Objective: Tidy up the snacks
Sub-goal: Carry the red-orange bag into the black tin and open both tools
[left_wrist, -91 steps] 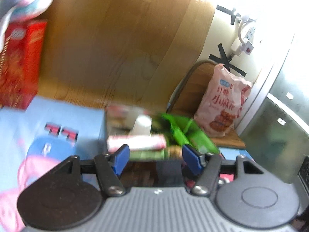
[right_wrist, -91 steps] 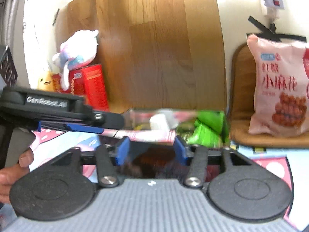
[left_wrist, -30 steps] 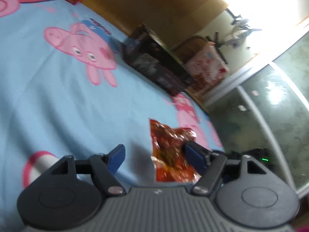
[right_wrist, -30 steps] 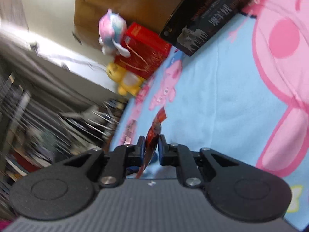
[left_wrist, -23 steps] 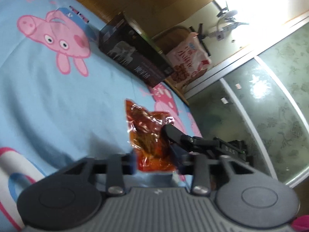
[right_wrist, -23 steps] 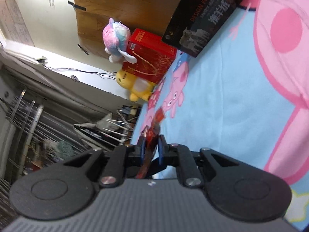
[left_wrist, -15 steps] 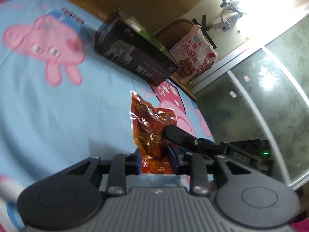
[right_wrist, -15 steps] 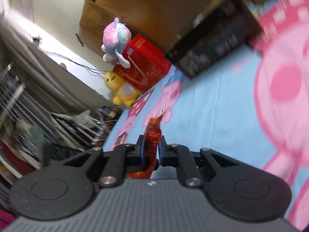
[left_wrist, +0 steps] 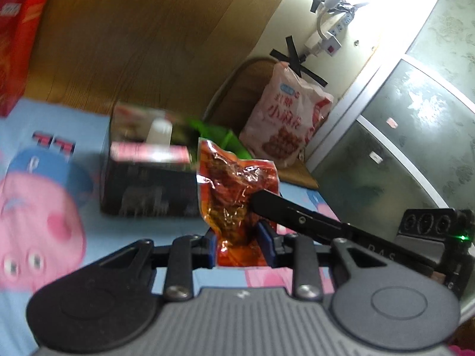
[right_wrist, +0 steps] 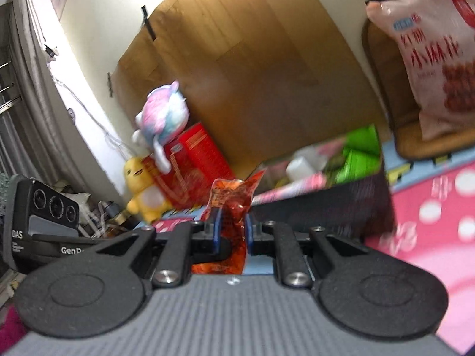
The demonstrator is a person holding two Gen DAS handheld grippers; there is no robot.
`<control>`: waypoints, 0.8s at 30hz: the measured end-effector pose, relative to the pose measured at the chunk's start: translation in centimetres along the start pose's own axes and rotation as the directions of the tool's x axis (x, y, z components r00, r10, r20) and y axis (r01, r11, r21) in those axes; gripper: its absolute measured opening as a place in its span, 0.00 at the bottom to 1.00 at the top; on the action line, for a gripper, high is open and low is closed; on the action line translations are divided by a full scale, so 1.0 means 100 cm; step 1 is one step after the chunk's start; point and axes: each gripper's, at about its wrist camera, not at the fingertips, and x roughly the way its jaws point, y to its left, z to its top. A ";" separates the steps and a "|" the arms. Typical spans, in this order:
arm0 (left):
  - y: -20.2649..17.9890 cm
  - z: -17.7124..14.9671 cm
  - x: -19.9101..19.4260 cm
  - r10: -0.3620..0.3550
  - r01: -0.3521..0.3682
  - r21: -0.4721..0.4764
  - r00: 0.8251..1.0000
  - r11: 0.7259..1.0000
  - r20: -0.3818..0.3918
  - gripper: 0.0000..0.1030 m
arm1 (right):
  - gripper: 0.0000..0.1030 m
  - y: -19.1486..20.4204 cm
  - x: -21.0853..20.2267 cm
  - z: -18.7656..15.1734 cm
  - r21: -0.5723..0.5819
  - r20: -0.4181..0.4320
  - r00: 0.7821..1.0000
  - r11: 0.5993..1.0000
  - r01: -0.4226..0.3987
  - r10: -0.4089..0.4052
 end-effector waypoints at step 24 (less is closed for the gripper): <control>0.042 0.083 0.114 0.095 -0.095 -0.012 0.994 0.995 -0.047 0.28 | 0.19 -0.071 0.082 0.034 0.009 0.025 0.991 0.991 0.132 -0.132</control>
